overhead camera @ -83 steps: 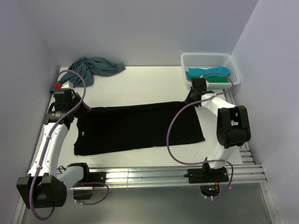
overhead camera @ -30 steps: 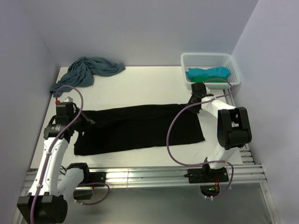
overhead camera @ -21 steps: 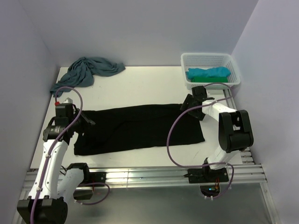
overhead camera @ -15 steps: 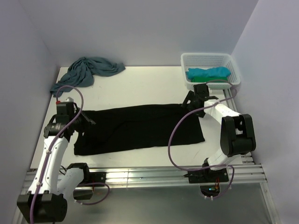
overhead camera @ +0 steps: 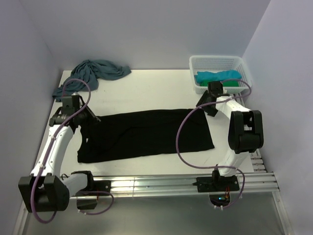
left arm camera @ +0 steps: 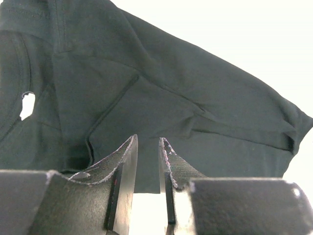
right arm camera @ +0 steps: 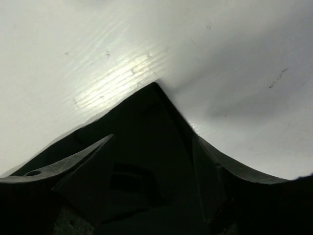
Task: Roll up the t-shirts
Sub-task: Fold the tshirt
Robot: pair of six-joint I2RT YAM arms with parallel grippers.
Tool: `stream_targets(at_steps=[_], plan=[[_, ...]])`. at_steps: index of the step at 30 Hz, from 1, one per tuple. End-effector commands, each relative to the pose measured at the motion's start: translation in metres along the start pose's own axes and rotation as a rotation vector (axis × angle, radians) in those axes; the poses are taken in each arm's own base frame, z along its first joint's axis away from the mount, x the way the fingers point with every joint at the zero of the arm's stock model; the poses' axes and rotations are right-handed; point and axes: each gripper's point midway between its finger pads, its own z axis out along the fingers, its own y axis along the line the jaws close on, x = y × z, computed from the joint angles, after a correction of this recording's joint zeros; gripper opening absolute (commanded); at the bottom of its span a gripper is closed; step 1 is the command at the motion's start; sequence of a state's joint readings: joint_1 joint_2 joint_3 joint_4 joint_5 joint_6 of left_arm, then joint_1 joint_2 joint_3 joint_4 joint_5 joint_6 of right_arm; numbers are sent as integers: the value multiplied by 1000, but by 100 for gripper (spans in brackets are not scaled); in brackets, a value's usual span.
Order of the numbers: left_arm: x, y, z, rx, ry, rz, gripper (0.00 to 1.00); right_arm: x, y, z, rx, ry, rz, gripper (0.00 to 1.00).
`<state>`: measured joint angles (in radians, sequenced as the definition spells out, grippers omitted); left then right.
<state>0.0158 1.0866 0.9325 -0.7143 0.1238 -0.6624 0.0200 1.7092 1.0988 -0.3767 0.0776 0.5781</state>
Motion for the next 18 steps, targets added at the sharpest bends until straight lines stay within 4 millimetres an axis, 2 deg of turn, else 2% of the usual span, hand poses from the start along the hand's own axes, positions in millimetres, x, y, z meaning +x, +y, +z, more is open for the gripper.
stream_targets(at_steps=[1,2,4,10,13,17,18], plan=[[-22,-9,5,21,-45,34,29,-17,3,6,4,-26,-3,70],[-22,-7,11,7,-29,33,29,-16,3,11,8,-22,-3,69],[-22,-2,18,-6,-12,23,29,-17,5,15,4,-21,-3,59],[-17,18,45,-18,77,-56,27,-13,2,30,45,27,-25,53],[-11,20,54,-24,117,-72,26,-12,-1,34,68,41,-39,38],[-1,26,65,-36,163,-89,26,-8,-7,38,95,56,-50,27],[2,26,67,-37,172,-91,26,-10,-6,39,94,51,-50,19]])
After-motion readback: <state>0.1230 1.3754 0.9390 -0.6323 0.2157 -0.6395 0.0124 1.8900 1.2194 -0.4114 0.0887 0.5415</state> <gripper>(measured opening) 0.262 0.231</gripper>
